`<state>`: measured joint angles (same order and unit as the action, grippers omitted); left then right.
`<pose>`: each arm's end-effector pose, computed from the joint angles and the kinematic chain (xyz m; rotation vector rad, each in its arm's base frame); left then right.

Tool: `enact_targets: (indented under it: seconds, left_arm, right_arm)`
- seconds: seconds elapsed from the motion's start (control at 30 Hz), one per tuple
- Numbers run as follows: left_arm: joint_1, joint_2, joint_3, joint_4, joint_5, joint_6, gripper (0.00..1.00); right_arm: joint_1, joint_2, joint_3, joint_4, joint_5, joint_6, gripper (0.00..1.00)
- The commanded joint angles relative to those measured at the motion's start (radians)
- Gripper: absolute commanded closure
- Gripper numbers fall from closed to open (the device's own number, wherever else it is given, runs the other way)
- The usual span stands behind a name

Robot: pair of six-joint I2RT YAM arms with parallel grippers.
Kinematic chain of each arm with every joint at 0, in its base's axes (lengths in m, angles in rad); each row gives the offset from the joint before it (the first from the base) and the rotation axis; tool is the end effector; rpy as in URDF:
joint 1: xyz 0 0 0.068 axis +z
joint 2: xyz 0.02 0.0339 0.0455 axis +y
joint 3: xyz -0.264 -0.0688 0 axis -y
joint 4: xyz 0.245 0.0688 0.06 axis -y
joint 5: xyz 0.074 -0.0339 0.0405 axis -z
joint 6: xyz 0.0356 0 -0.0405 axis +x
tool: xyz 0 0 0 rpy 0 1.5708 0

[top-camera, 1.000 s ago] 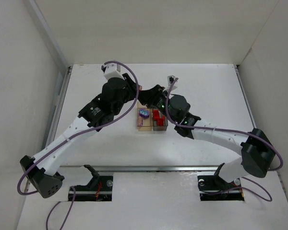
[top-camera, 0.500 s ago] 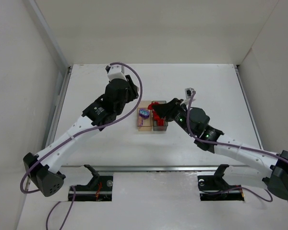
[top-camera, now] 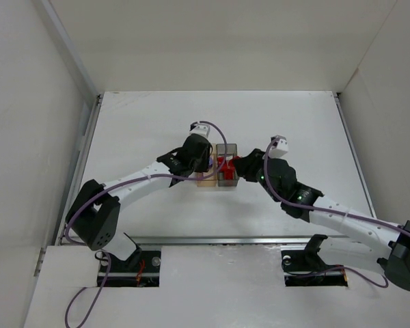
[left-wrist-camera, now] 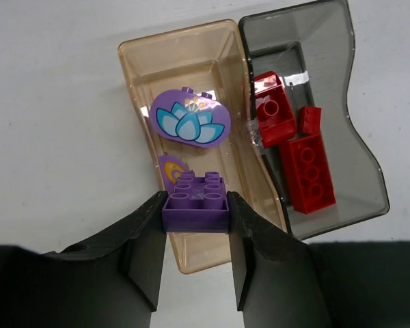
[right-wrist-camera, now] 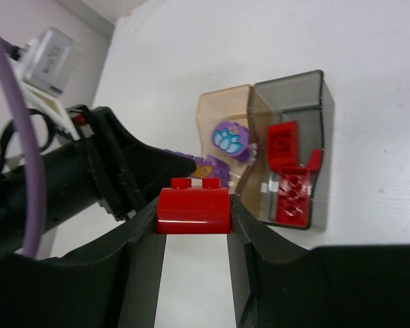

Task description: Sort the legos into containers by color

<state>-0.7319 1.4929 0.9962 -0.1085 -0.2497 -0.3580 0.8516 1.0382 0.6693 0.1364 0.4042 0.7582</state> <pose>0.2534 -0.2158 0.2510 0.2633 2.1605 -0.3570 0.1686 0.1713 0.2840 0.2109 1.8425 0.7835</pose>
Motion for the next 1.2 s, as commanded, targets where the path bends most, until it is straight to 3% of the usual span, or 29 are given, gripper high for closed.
enact_targets:
  seconds: [0.0, 0.03, 0.13, 0.27, 0.3, 0.33, 0.43, 0.63, 0.73, 0.8, 0.9, 1.0, 1.03, 1.07, 1.13, 1.17]
  left_arm:
    - [-0.003, -0.011, 0.015, 0.135, 0.053, 0.053, 0.98]
    - [-0.003, -0.011, 0.015, 0.135, 0.053, 0.053, 0.89]
    - [-0.003, 0.001, 0.015, 0.135, 0.11, 0.062, 0.78]
    - [-0.003, 0.001, 0.005, 0.116, 0.119, 0.062, 0.51]
    - [-0.003, 0.001, 0.005, 0.116, 0.1, 0.062, 0.35]
    - [-0.003, -0.009, 0.005, 0.101, 0.074, 0.045, 0.27]
    - [0.008, -0.019, 0.016, 0.066, 0.064, 0.036, 0.11]
    - [0.008, -0.06, 0.105, -0.081, 0.0, 0.013, 0.09]
    - [0.017, -0.083, 0.163, -0.181, -0.118, 0.013, 0.07]
    - [0.017, -0.095, 0.174, -0.217, -0.221, 0.022, 0.07]
    - [0.017, -0.124, 0.185, -0.252, -0.313, 0.036, 0.05]
    - [0.017, -0.16, 0.141, -0.261, -0.339, 0.059, 0.05]
    - [0.017, -0.169, 0.128, -0.261, -0.348, 0.059, 0.05]
    - [0.017, -0.181, 0.119, -0.261, -0.349, 0.059, 0.05]
    - [0.017, -0.194, 0.104, -0.261, -0.349, 0.048, 0.04]
    - [0.017, -0.203, 0.093, -0.261, -0.349, 0.048, 0.03]
  right_arm:
    - [-0.009, -0.026, -0.007, -0.014, 0.038, -0.019, 1.0]
    - [-0.02, -0.026, -0.007, -0.023, 0.038, -0.019, 1.0]
    - [-0.049, 0.009, -0.007, -0.033, 0.01, -0.029, 1.0]
    - [-0.11, 0.06, 0.033, -0.043, -0.06, -0.057, 1.0]
    - [-0.123, 0.089, 0.051, -0.043, -0.079, -0.084, 1.0]
    - [-0.135, 0.106, 0.061, -0.043, -0.097, -0.097, 1.0]
    - [-0.154, 0.17, 0.102, -0.043, -0.143, -0.161, 1.0]
    - [-0.166, 0.337, 0.226, -0.052, -0.222, -0.247, 1.0]
    - [-0.187, 0.405, 0.275, -0.063, -0.252, -0.247, 1.0]
    - [-0.2, 0.476, 0.328, -0.076, -0.252, -0.247, 0.91]
    - [-0.209, 0.569, 0.415, -0.136, -0.262, -0.258, 0.85]
    - [-0.209, 0.629, 0.489, -0.217, -0.228, -0.258, 0.78]
    - [-0.209, 0.629, 0.498, -0.23, -0.219, -0.258, 0.72]
    - [-0.209, 0.643, 0.498, -0.23, -0.219, -0.258, 0.52]
    - [-0.209, 0.652, 0.524, -0.271, -0.194, -0.267, 0.31]
    - [-0.209, 0.652, 0.524, -0.293, -0.176, -0.267, 0.26]
